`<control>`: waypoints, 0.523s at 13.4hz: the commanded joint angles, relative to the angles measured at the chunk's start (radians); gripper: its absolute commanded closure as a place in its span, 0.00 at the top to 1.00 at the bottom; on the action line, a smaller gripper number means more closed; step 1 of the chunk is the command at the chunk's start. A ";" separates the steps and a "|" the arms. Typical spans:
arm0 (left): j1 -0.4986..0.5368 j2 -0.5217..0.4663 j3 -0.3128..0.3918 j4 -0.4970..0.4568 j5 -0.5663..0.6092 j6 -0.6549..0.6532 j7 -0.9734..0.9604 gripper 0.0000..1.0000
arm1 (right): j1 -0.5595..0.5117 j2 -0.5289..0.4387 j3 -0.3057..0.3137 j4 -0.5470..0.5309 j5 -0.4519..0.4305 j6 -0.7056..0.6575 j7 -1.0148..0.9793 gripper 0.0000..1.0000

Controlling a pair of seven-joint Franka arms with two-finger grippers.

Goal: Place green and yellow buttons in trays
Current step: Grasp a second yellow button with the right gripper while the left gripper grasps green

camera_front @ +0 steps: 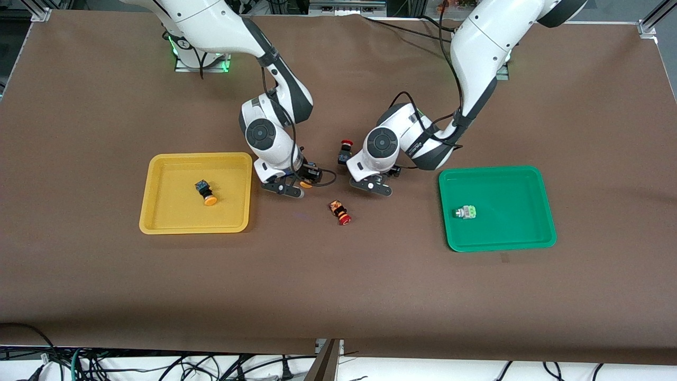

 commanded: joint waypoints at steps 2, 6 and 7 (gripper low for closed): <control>0.020 -0.052 0.001 -0.024 0.001 -0.009 0.005 0.00 | -0.003 -0.005 -0.016 0.015 0.018 -0.030 -0.069 0.07; 0.130 -0.140 0.005 0.000 0.003 -0.210 0.101 0.00 | -0.006 -0.089 -0.149 0.026 0.016 -0.230 -0.261 0.01; 0.184 -0.163 0.005 0.002 0.003 -0.254 0.176 0.00 | -0.005 -0.104 -0.199 0.027 0.014 -0.282 -0.350 0.01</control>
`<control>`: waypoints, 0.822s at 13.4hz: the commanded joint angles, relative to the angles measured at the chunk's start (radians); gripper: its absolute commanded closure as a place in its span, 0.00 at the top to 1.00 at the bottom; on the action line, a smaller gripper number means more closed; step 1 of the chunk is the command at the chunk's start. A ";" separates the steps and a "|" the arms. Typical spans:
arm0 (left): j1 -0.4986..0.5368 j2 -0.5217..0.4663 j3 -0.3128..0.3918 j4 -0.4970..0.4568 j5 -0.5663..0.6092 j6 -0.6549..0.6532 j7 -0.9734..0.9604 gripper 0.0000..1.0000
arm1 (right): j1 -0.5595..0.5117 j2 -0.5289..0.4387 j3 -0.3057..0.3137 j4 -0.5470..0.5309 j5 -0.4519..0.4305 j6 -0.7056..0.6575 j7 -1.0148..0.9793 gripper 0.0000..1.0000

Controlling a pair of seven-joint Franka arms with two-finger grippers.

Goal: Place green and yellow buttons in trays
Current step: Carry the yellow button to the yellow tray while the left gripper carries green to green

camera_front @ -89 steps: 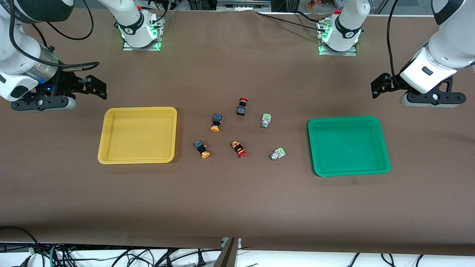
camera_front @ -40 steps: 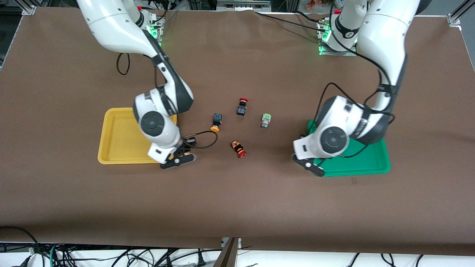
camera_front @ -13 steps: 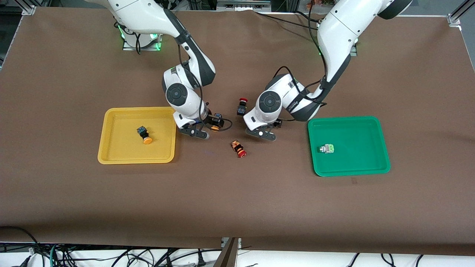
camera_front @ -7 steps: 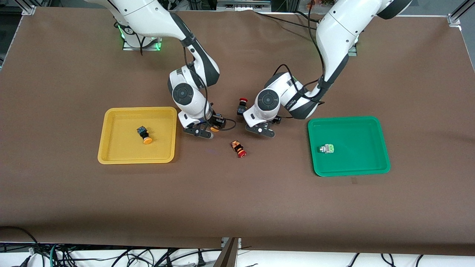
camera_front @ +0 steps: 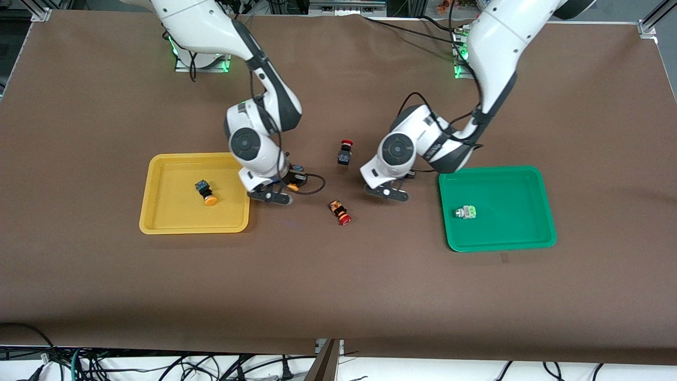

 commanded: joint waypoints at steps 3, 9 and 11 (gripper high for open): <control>0.243 -0.101 -0.001 -0.012 0.024 -0.147 0.340 0.00 | -0.002 -0.068 -0.195 -0.013 0.015 -0.182 -0.379 0.03; 0.435 -0.025 -0.002 -0.021 0.282 -0.059 0.597 0.28 | -0.022 -0.022 -0.235 -0.024 0.018 -0.179 -0.435 0.79; 0.450 -0.031 -0.005 -0.017 0.271 -0.060 0.598 1.00 | -0.021 -0.054 -0.238 -0.015 0.016 -0.183 -0.436 0.84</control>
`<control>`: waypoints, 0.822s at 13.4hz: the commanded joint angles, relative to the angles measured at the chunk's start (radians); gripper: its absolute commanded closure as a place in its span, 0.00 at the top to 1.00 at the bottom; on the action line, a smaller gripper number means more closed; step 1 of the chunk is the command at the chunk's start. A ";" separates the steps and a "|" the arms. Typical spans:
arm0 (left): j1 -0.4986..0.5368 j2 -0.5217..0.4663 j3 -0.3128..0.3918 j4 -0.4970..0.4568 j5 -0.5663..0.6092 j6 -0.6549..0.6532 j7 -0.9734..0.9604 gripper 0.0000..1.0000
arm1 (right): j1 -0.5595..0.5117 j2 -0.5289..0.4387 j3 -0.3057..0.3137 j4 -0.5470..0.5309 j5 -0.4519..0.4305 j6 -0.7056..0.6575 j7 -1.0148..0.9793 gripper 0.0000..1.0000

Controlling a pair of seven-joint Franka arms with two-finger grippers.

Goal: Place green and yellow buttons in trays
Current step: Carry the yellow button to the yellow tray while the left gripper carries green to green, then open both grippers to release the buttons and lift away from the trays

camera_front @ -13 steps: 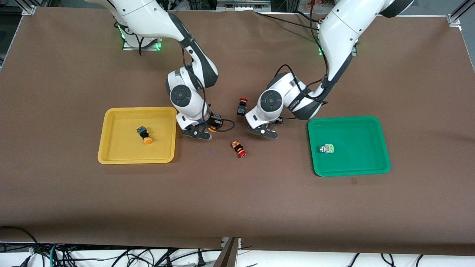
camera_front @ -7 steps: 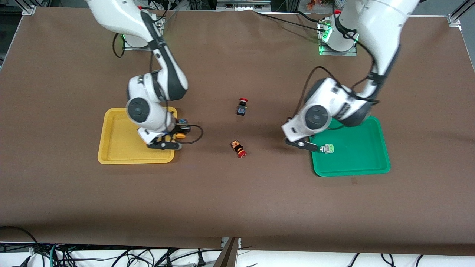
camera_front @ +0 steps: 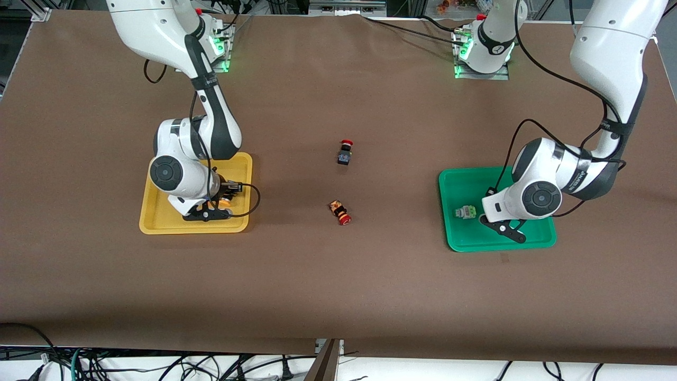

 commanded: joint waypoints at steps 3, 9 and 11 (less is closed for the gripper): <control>0.009 -0.080 -0.031 0.007 0.000 -0.004 0.010 1.00 | 0.007 -0.103 -0.008 0.045 -0.004 -0.065 -0.005 0.91; 0.002 -0.200 -0.057 0.402 -0.259 -0.431 -0.017 1.00 | 0.008 -0.324 -0.035 0.090 -0.113 -0.228 -0.003 0.99; -0.017 -0.331 -0.034 0.382 -0.282 -0.464 -0.099 1.00 | 0.008 -0.404 -0.052 0.090 -0.152 -0.320 -0.002 0.99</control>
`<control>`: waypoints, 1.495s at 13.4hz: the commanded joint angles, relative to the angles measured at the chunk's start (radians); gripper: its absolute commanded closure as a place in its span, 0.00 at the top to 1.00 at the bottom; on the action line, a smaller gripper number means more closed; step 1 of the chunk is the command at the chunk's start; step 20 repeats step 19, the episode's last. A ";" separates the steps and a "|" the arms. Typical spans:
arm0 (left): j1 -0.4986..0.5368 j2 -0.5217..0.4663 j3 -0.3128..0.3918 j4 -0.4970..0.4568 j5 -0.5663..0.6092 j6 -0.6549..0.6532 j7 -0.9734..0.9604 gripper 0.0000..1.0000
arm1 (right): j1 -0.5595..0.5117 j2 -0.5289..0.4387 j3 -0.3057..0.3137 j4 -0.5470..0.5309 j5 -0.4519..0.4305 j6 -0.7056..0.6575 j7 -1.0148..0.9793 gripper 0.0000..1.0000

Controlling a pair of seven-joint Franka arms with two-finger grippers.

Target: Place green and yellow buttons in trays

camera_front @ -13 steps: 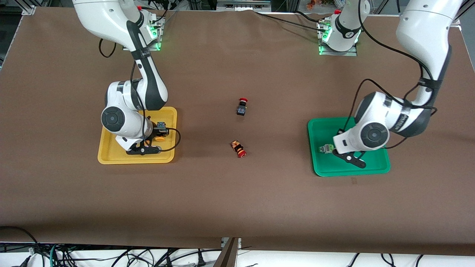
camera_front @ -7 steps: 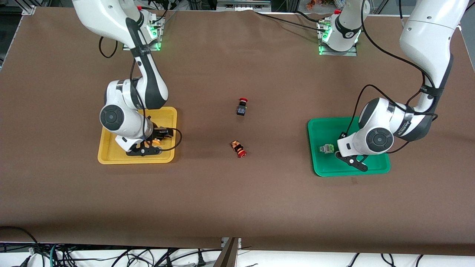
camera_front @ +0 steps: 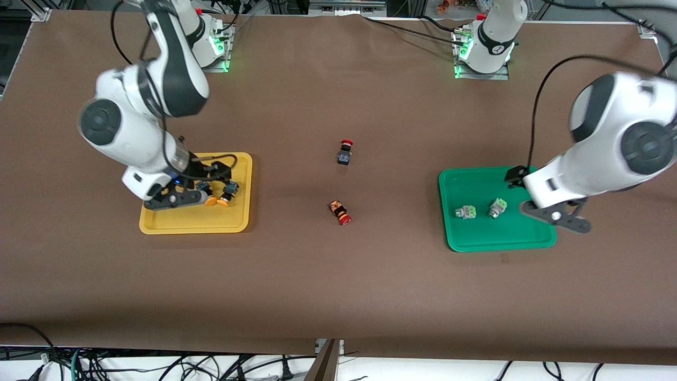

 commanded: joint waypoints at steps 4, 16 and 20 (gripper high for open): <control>-0.199 -0.367 0.310 -0.298 -0.135 0.091 -0.275 1.00 | -0.039 -0.187 0.011 -0.018 -0.144 -0.174 -0.006 0.99; -0.221 -0.380 0.343 -0.330 -0.189 0.092 -0.266 1.00 | -0.354 -0.168 0.298 0.091 -0.178 -0.243 -0.021 0.99; -0.225 -0.378 0.340 -0.330 -0.189 0.092 -0.268 1.00 | -0.353 -0.168 0.300 0.091 -0.211 -0.245 -0.023 0.99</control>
